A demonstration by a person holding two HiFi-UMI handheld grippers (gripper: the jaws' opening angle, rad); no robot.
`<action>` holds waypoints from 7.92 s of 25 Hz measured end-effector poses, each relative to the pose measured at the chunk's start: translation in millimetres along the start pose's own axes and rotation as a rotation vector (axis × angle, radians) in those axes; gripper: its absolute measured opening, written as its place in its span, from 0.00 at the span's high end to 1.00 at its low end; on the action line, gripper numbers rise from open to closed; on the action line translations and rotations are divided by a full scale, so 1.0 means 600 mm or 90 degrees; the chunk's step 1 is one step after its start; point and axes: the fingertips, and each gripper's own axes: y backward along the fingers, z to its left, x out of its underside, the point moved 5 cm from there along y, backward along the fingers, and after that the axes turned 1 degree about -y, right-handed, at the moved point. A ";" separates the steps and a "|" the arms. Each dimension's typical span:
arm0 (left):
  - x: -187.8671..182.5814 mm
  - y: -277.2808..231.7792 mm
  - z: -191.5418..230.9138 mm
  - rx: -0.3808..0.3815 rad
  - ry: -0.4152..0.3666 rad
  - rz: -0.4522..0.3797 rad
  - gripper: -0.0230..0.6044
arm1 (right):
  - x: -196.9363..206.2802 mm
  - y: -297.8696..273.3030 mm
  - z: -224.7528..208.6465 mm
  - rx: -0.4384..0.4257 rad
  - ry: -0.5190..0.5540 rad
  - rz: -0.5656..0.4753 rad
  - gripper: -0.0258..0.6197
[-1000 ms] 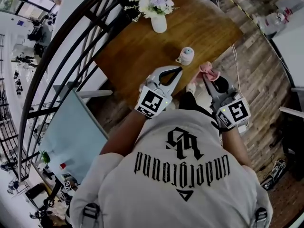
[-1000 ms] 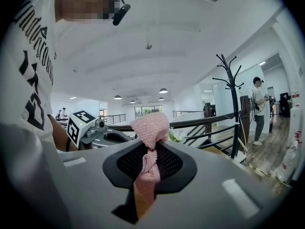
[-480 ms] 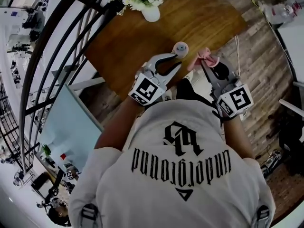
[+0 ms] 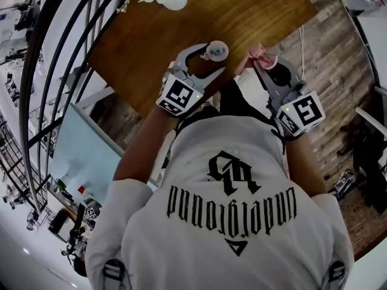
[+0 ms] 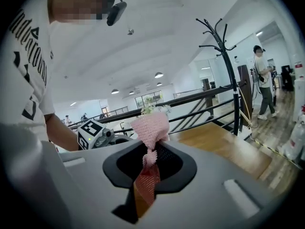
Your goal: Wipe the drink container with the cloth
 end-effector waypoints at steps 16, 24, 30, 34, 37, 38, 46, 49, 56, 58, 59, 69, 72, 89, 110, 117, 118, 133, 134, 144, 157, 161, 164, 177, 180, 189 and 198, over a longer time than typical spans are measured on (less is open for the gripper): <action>0.105 -0.094 0.014 0.014 0.006 0.089 0.35 | 0.069 -0.039 -0.078 -0.016 -0.061 0.064 0.89; 0.112 -0.111 0.012 0.016 0.020 0.089 0.36 | 0.071 -0.043 -0.095 -0.016 -0.073 0.065 0.89; 0.113 -0.109 0.010 0.005 0.019 0.095 0.35 | 0.071 -0.041 -0.101 -0.020 -0.068 0.067 0.89; 0.109 -0.104 0.011 -0.008 0.023 0.099 0.35 | 0.065 -0.046 -0.098 -0.032 -0.060 0.069 0.89; 0.090 -0.090 0.010 -0.020 0.025 0.093 0.35 | 0.057 -0.049 -0.097 -0.043 -0.053 0.064 0.89; 0.080 -0.084 0.010 -0.026 0.027 0.089 0.35 | 0.053 -0.048 -0.097 -0.047 -0.050 0.062 0.89; -0.027 -0.012 0.030 -0.079 0.055 0.020 0.35 | 0.004 -0.059 -0.070 -0.095 -0.016 0.033 0.89; -0.071 0.018 0.040 -0.103 0.069 0.008 0.35 | -0.025 -0.059 -0.054 -0.124 0.004 0.021 0.89; -0.175 0.083 0.062 -0.143 0.123 -0.049 0.35 | -0.085 -0.057 -0.013 -0.212 0.069 -0.004 0.89; -0.207 0.099 0.077 -0.152 0.119 -0.065 0.35 | -0.103 -0.067 -0.003 -0.239 0.097 -0.010 0.89; -0.224 0.107 0.083 -0.158 0.110 -0.071 0.35 | -0.114 -0.072 0.005 -0.254 0.112 -0.014 0.89; -0.385 0.200 0.123 -0.177 0.099 -0.109 0.35 | -0.280 -0.075 0.091 -0.337 0.227 -0.144 0.89; -0.420 0.219 0.130 -0.190 0.093 -0.121 0.35 | -0.322 -0.072 0.112 -0.348 0.238 -0.189 0.89; -0.454 0.233 0.147 -0.276 0.118 -0.109 0.35 | -0.232 -0.087 0.146 -0.349 0.232 -0.133 0.89; -0.446 0.259 0.156 -0.259 0.109 -0.101 0.35 | -0.235 -0.127 0.117 -0.349 0.206 -0.124 0.89; -0.441 0.265 0.131 -0.220 0.103 -0.116 0.35 | -0.322 -0.094 0.141 -0.376 0.198 -0.210 0.89; -0.442 0.265 0.130 -0.220 0.103 -0.121 0.35 | -0.314 -0.095 0.137 -0.378 0.191 -0.205 0.89; -0.436 0.257 0.123 -0.165 0.072 -0.091 0.35 | -0.278 -0.137 0.107 -0.424 0.144 -0.111 0.89; -0.434 0.257 0.118 -0.159 0.069 -0.088 0.35 | -0.306 -0.129 0.116 -0.434 0.151 -0.129 0.89; -0.442 0.261 0.092 -0.135 0.043 -0.108 0.35 | -0.281 -0.146 0.109 -0.459 0.127 -0.099 0.89; -0.455 0.268 0.042 -0.053 -0.010 -0.126 0.35 | -0.315 -0.128 0.136 -0.572 0.132 -0.107 0.89; -0.458 0.266 0.035 -0.043 -0.020 -0.130 0.35 | -0.370 -0.127 0.154 -0.612 0.167 -0.132 0.89; -0.468 0.269 0.034 -0.037 -0.035 -0.143 0.35 | -0.352 -0.141 0.147 -0.631 0.146 -0.104 0.89; -0.467 0.254 0.002 0.022 -0.018 -0.132 0.35 | -0.270 -0.169 0.139 -0.719 0.074 -0.021 0.89; -0.472 0.245 -0.006 0.031 -0.029 -0.132 0.35 | -0.331 -0.159 0.161 -0.759 0.084 -0.056 0.89; -0.495 0.273 -0.009 0.028 -0.048 -0.167 0.35 | -0.294 -0.195 0.170 -0.753 0.021 -0.007 0.89; -0.453 0.274 0.023 -0.003 -0.036 -0.162 0.35 | -0.256 -0.185 0.127 -0.726 -0.021 0.004 0.89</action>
